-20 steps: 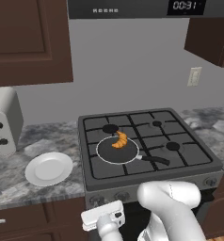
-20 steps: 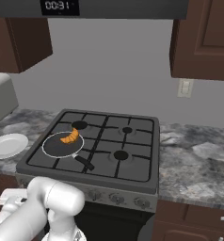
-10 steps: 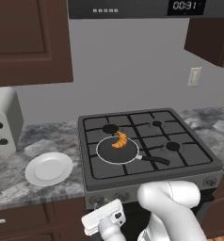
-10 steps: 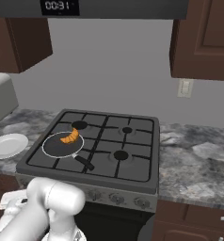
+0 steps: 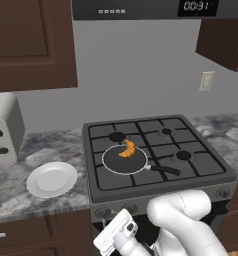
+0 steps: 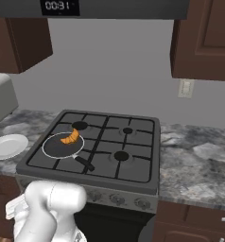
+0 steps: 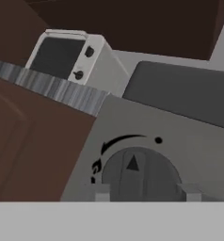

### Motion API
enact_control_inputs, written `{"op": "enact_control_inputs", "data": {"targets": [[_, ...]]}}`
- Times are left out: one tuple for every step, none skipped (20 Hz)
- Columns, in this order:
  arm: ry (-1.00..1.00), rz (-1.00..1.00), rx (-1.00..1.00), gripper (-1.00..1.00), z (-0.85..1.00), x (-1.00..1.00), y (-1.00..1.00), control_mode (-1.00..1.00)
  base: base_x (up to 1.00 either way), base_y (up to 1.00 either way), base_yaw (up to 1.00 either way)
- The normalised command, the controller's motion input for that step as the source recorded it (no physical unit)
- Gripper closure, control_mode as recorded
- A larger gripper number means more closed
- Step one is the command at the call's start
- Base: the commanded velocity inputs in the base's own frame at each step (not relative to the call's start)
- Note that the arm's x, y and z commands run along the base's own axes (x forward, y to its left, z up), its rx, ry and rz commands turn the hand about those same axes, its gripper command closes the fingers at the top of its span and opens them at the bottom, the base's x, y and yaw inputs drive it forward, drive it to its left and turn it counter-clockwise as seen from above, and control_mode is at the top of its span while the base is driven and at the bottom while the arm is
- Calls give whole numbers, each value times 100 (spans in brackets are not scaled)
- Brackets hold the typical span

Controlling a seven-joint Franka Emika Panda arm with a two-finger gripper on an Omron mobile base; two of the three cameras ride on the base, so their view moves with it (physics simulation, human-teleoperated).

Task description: Pick the croissant and place it on the pan. Then turn on the stove to warm the croissant.

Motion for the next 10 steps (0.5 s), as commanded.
{"op": "enact_control_inputs", "data": {"targets": [[-15, 31, -15, 100, -7, -39, 9, -100, 0, 0, 0], [-14, 31, -14, 100, -5, -35, 6, -100, 0, 0, 0], [-15, 31, -15, 100, -4, -35, 11, -100, 0, 0, 0], [-15, 31, -15, 100, -6, -39, 11, -100, 0, 0, 0], [-17, 31, -15, 100, -1, -41, 6, -100, 0, 0, 0], [-18, 31, -14, 100, 0, -48, 4, -100, 0, 0, 0], [-20, 30, -15, 100, 0, -49, 6, -100, 0, 0, 0], [-23, 31, -15, 100, 0, -52, 6, -100, 0, 0, 0], [-21, 30, -15, 100, 0, -47, 6, -100, 0, 0, 0], [-23, 31, -16, 100, 0, -49, 8, -100, 0, 0, 0]]}}
